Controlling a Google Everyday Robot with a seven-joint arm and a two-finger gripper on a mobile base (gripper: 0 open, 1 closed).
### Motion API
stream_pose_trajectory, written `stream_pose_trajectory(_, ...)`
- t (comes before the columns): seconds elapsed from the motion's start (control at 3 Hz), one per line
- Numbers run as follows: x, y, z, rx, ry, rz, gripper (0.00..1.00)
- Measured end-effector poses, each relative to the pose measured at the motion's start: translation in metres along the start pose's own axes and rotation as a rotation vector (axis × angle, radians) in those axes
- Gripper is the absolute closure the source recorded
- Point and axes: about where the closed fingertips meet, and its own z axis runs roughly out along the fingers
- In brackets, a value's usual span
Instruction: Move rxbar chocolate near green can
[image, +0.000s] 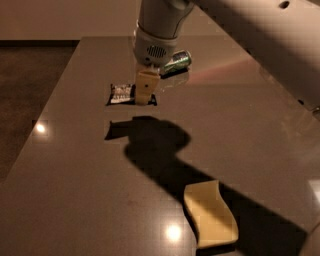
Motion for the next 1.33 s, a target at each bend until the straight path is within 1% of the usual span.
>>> stream_pose_trajectory(0.33,0.03,-0.025,-0.013,0.095,0.017,0.154,1.0)
stream_pose_trajectory(0.67,0.063,-0.048,-0.019,0.134,0.047,0.285,1.0)
stream_pose_trajectory(1.0,0.094,-0.07,-0.017,0.15,0.064,0.398,1.0)
stream_pose_trajectory(1.33,0.118,-0.095,-0.009,0.179,0.058,0.52,1.0)
